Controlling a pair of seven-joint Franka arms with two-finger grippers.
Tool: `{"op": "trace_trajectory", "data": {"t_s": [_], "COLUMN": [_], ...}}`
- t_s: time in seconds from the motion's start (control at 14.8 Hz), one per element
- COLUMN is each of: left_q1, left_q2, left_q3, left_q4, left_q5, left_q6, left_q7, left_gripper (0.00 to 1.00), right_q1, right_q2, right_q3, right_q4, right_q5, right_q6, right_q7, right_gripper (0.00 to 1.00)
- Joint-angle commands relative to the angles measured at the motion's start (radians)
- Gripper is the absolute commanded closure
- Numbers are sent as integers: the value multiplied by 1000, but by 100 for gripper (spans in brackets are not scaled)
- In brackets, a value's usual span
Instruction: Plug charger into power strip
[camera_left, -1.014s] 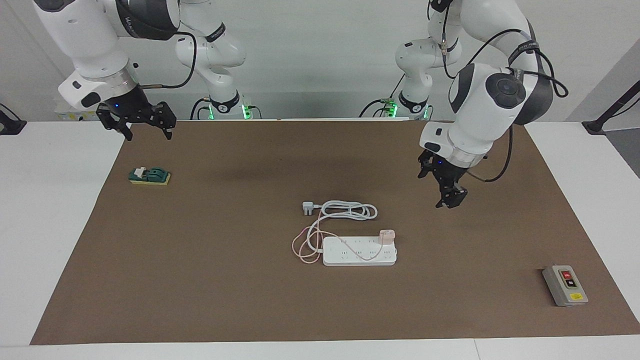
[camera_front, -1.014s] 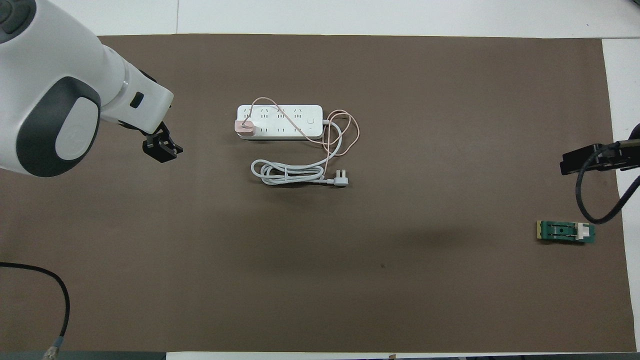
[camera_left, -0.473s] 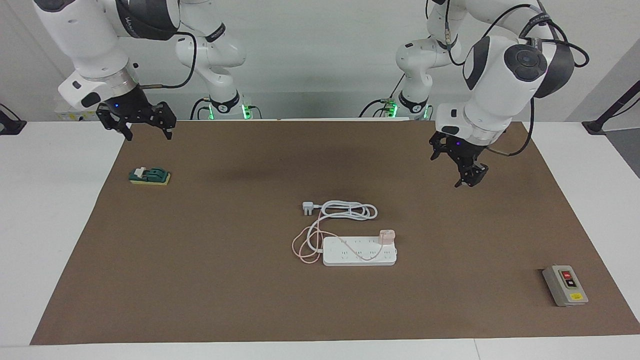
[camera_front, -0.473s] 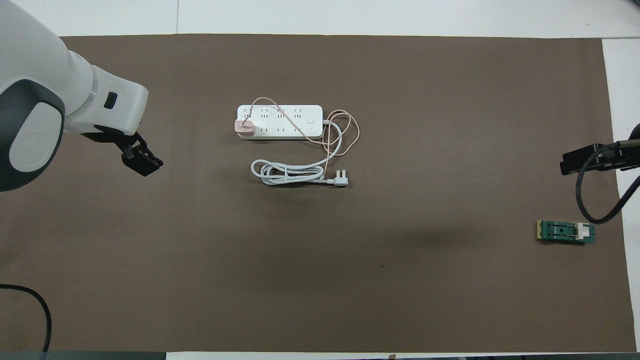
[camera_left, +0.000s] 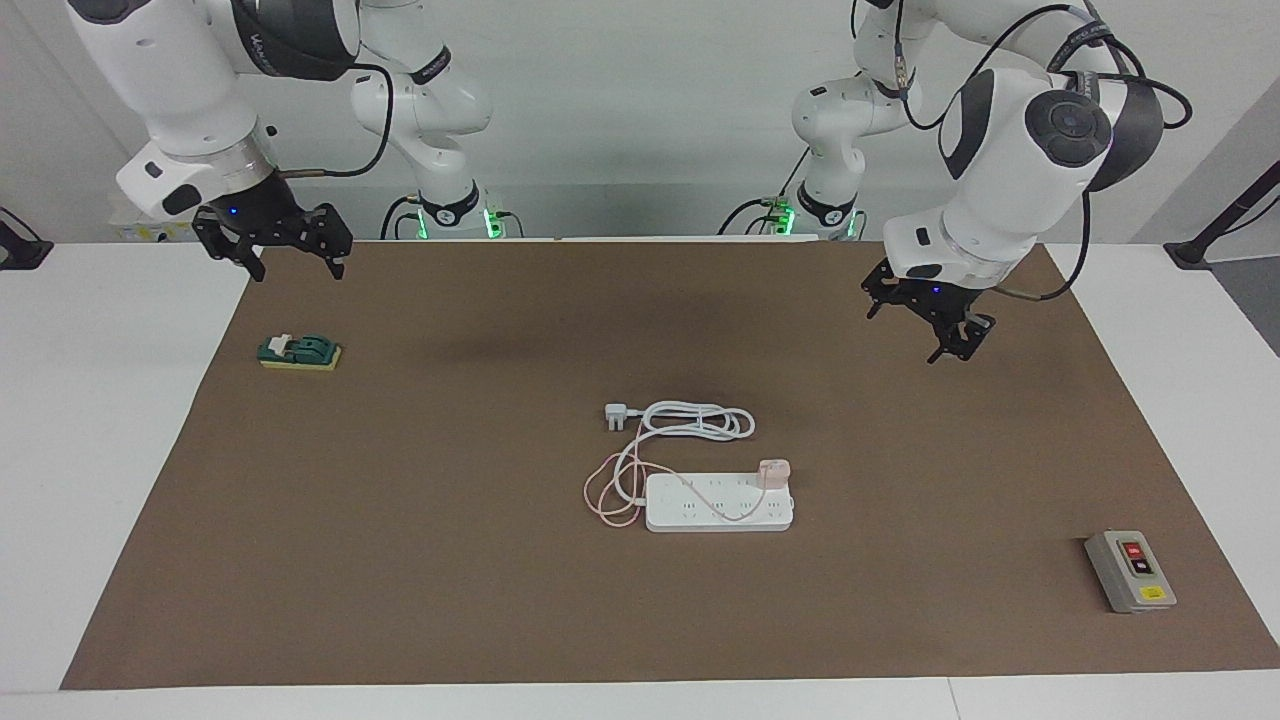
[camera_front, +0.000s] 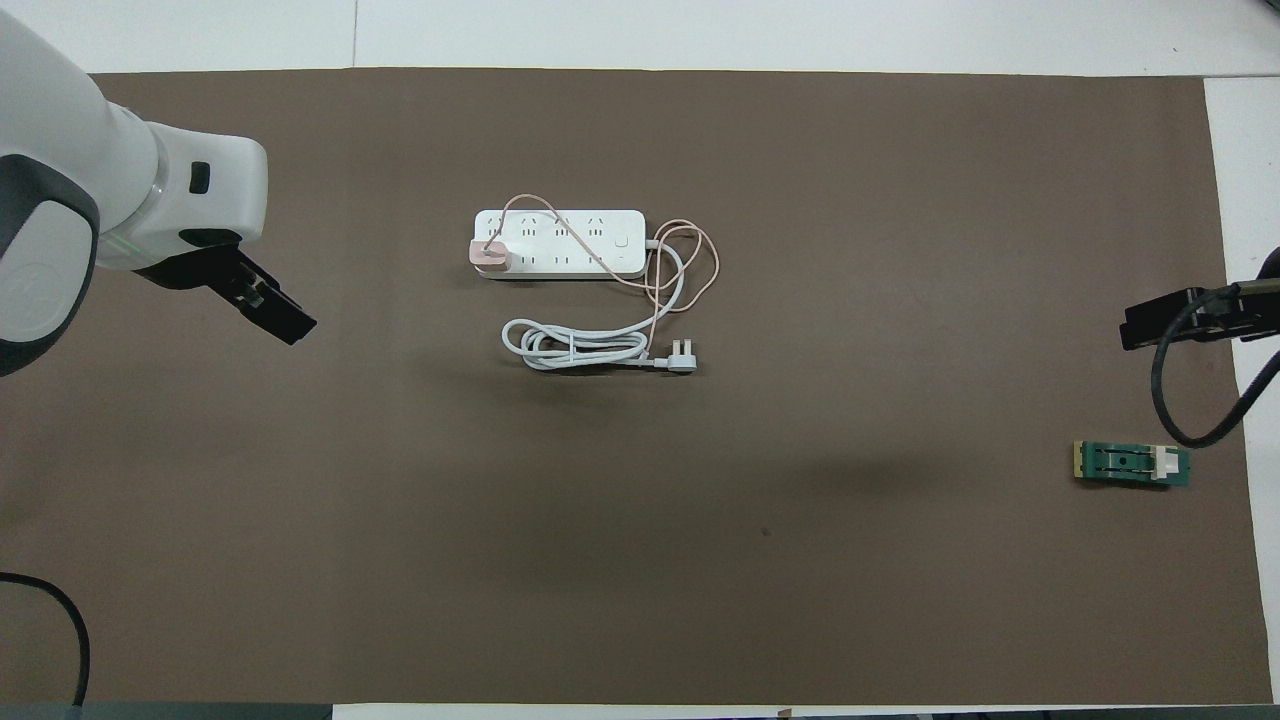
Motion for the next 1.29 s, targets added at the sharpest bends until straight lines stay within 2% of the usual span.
{"op": "trace_trajectory", "data": {"t_s": [0.0, 0.34, 0.95, 1.22], "left_q1": [34, 74, 87, 126], "left_q2": [-45, -77, -116, -125], "left_q3": [1, 12, 12, 12], "left_q4": [-29, -52, -80, -81], "left_q5": [-5, -5, -3, -3], "left_q6": [-26, -57, -98, -85], "left_q7": [-145, -535, -534, -538], "left_gripper": [0, 0, 0, 0], "right_q1": [-12, -12, -12, -20], "right_q2": [-10, -10, -10, -10], "right_q3": [9, 9, 9, 9], "right_q4": [-5, -5, -5, -5], "right_q5": [-13, -13, -13, -13], "right_q6": [-7, -7, -7, -7], "right_q7": [-21, -22, -21, -22], "right_gripper": [0, 0, 0, 0]}}
